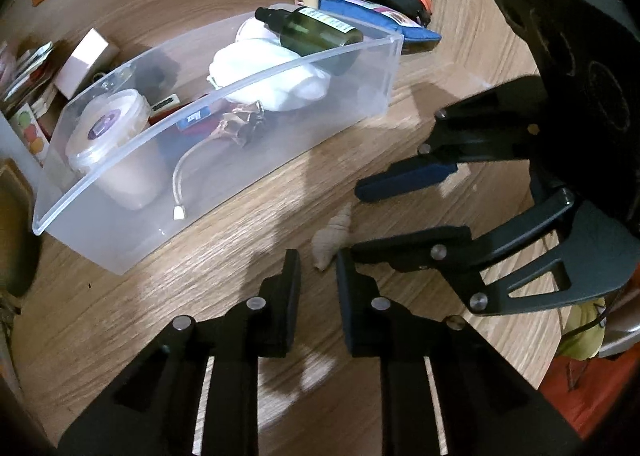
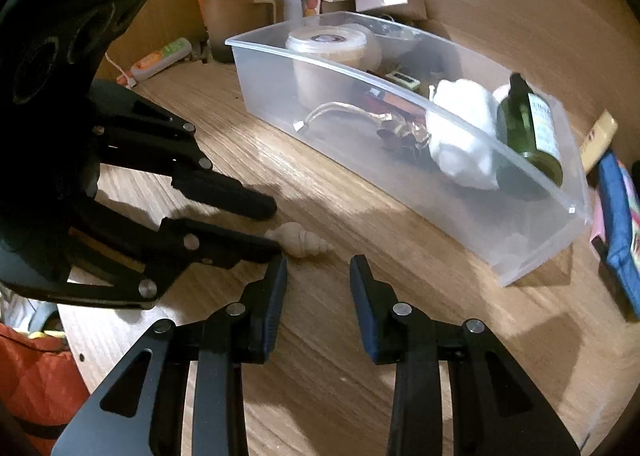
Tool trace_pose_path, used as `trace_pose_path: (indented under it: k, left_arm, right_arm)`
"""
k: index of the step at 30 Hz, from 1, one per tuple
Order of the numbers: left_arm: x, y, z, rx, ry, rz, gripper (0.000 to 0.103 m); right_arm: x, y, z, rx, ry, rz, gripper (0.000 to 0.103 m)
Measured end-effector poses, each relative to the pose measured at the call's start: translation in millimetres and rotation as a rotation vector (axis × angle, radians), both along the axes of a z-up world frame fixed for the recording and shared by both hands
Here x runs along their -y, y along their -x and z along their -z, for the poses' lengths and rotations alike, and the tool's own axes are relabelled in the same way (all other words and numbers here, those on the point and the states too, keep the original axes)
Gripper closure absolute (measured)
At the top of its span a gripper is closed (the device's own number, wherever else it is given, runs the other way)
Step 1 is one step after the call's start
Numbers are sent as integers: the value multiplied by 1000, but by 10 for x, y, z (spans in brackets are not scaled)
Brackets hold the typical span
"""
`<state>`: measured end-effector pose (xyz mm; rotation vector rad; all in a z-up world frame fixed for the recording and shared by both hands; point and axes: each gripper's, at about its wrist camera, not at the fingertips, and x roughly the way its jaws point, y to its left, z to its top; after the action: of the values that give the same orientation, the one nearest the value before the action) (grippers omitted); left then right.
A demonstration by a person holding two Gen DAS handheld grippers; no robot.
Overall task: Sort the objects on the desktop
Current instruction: 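Move both open tools down to the small seashell on the desk, then close right tool on the seashell and lift it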
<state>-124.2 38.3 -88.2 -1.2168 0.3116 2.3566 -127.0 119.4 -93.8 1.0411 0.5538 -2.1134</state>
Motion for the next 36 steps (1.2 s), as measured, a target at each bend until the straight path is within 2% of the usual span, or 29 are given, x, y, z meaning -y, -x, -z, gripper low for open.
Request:
trace_pose_path:
  k: [9,11,12,15,18,24,29,36]
  left_arm:
    - [-6,120,26,6,28,32,87]
    - [3,152,37,7,15,24,87]
    - [4,165,44,5,7,19,88]
    - [-25,173,61,-6,6,19,91]
    - [-27,177,73,-1,-11,18,91]
    - [-13,161,88,3,-32,8,92]
    - [-30,85,23,-39,-31,-7,92]
    - [19,-29,-122,-89,-39,-28,92]
  right_arm:
    - [133,30,-15,-87,-92,-159,73]
    - [151,44,-12,-81,-91,-171,75]
    - [154,46,-11,-70,-83,-177,80]
    - [127,67,1,-61,-60,-147,81]
    - [90,96,11,-54,-51,-92,90]
    - [64,90,7,-35,-12,-25,91]
    - [47,57,-58,-42,26,6,91]
    - [62,-98,-242,-124,48,13,91]
